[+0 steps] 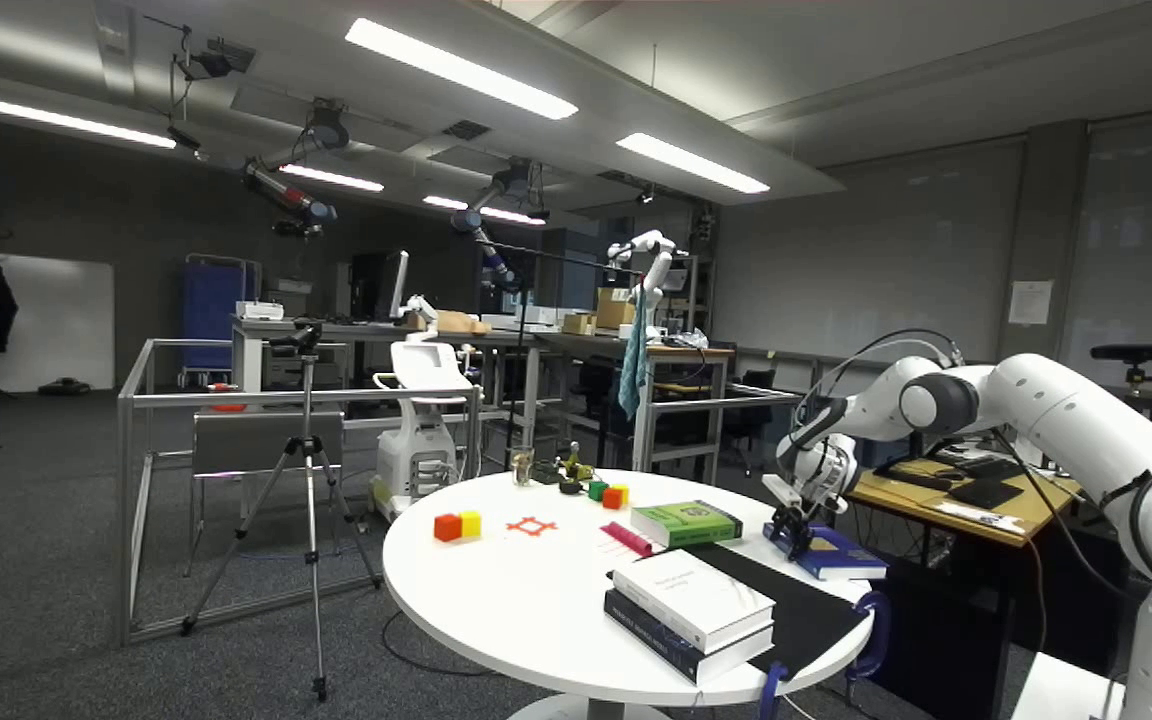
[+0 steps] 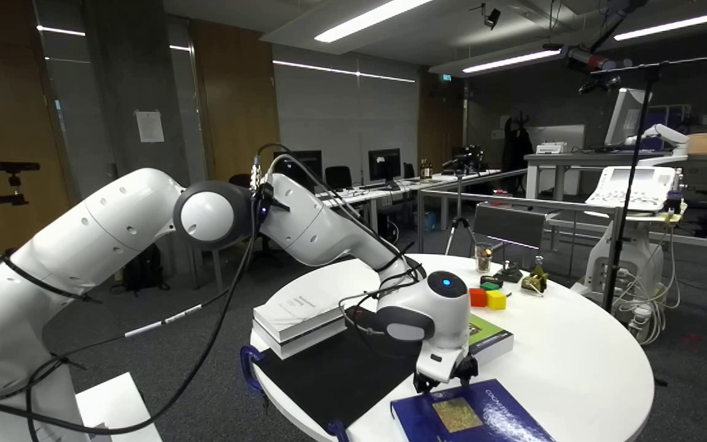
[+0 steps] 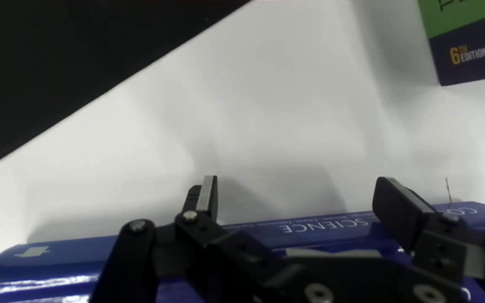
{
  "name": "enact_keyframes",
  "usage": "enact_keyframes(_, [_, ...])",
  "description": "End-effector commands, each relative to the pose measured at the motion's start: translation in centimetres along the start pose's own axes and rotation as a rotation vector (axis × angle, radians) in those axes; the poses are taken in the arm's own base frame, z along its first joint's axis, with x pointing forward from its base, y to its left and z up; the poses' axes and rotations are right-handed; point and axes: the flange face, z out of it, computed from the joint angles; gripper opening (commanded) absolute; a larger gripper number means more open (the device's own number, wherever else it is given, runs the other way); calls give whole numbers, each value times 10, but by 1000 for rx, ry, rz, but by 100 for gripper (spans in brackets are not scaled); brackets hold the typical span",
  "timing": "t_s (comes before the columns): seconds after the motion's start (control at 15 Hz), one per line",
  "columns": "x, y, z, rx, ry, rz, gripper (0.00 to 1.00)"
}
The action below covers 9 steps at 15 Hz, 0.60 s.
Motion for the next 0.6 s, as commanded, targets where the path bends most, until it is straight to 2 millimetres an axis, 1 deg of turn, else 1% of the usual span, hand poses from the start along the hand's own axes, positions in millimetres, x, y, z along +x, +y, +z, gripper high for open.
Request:
enact_keyframes(0.0, [-1,-4,-4,45,10,58,100])
enact_keyframes(0.27, [-4,-3,-6,56,8,81,100])
enact_keyframes(0.53, [-1,-2,-7,65,12,95,100])
